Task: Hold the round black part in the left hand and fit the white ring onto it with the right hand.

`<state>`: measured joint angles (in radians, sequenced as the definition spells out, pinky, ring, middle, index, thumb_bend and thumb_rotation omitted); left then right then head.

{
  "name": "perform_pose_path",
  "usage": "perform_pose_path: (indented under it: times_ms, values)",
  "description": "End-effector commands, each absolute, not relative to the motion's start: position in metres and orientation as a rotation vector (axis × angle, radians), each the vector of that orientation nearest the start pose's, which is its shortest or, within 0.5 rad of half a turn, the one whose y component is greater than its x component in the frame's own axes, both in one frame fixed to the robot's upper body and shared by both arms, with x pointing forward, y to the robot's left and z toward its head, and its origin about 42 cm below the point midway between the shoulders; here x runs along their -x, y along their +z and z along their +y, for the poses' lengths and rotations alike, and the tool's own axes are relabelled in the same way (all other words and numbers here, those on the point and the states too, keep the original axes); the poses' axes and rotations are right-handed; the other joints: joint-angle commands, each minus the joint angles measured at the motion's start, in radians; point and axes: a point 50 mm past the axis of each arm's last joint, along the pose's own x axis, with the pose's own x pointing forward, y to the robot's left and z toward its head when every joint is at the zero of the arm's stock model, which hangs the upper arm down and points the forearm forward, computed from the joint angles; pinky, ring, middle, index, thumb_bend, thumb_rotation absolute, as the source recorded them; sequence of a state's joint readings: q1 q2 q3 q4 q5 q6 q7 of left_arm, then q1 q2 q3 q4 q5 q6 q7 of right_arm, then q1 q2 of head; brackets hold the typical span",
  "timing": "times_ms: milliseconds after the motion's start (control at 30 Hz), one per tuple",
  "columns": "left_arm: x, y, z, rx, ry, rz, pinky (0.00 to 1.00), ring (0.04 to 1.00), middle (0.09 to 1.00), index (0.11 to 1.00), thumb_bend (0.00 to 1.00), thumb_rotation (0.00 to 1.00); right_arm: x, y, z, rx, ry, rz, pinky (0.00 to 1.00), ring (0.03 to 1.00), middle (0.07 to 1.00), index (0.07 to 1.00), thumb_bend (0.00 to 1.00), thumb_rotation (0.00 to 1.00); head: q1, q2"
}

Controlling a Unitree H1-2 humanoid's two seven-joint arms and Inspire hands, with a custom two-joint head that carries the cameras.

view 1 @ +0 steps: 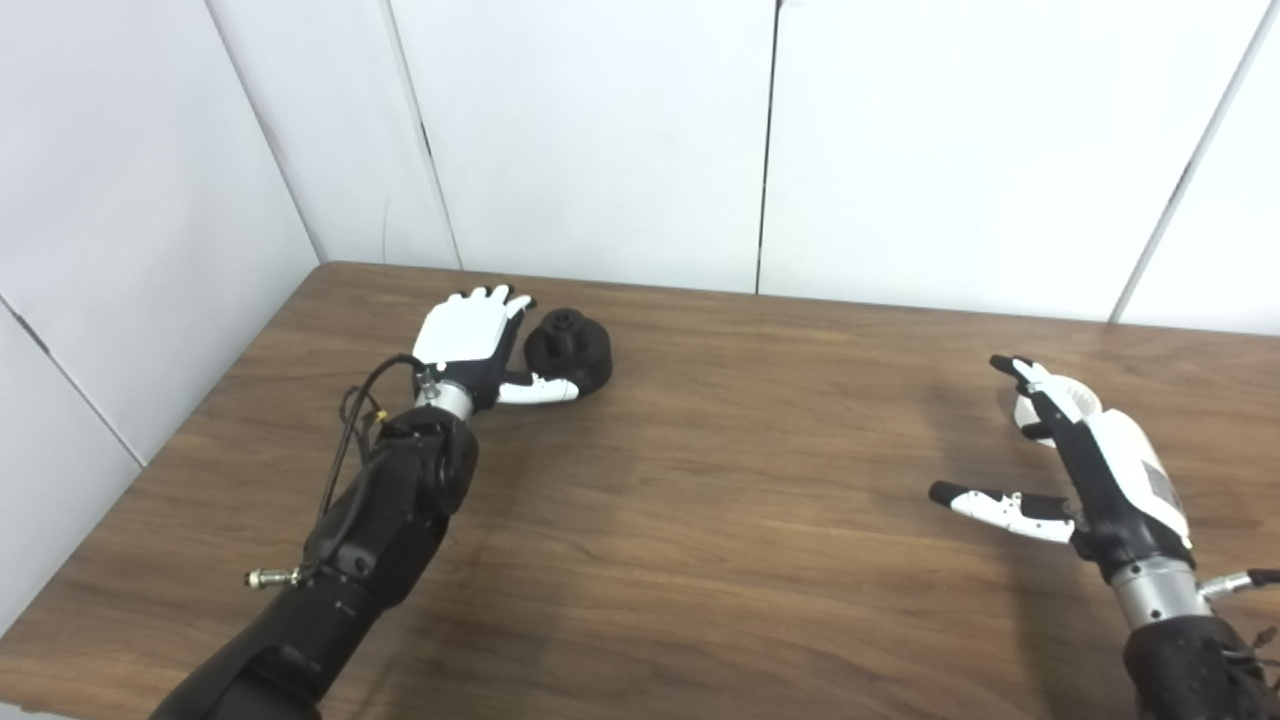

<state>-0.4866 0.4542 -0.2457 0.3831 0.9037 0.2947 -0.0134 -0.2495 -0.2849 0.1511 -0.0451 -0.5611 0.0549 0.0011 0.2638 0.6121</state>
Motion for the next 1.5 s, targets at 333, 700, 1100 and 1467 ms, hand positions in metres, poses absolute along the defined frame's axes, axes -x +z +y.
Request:
perform_pose_path:
  times_ms: [333, 700, 1100, 1467]
  values:
    - [-0.455, 0.196, 0.332, -1.473, 0.170, 0.079, 1.00, 1.000, 1.000, 0.962, 1.00, 0.74, -0.359, 0.207, -0.244, 0.852, 0.082, -0.368, 0.74, 0.900, 0.954, 0.917, 0.78, 0.38, -0.007, 0.005]
    - [-0.457, 0.184, 0.327, -1.370, 0.104, 0.092, 1.00, 1.000, 1.000, 0.902, 1.00, 0.72, -0.356, 0.209, -0.246, 0.874, 0.068, -0.368, 0.74, 0.895, 0.948, 0.909, 0.78, 0.40, -0.011, 0.014]
    - [-0.459, 0.172, 0.312, -1.132, 0.078, 0.052, 1.00, 1.000, 1.000, 0.851, 1.00, 0.61, -0.353, 0.208, -0.247, 0.864, 0.069, -0.344, 0.76, 0.916, 0.957, 0.917, 0.76, 0.39, -0.014, 0.023]
    - [-0.460, 0.163, 0.304, -1.048, 0.272, -0.041, 1.00, 1.000, 1.000, 0.673, 0.85, 0.32, -0.350, 0.207, -0.249, 0.871, 0.063, -0.339, 0.75, 0.911, 0.956, 0.912, 0.73, 0.40, -0.012, 0.030]
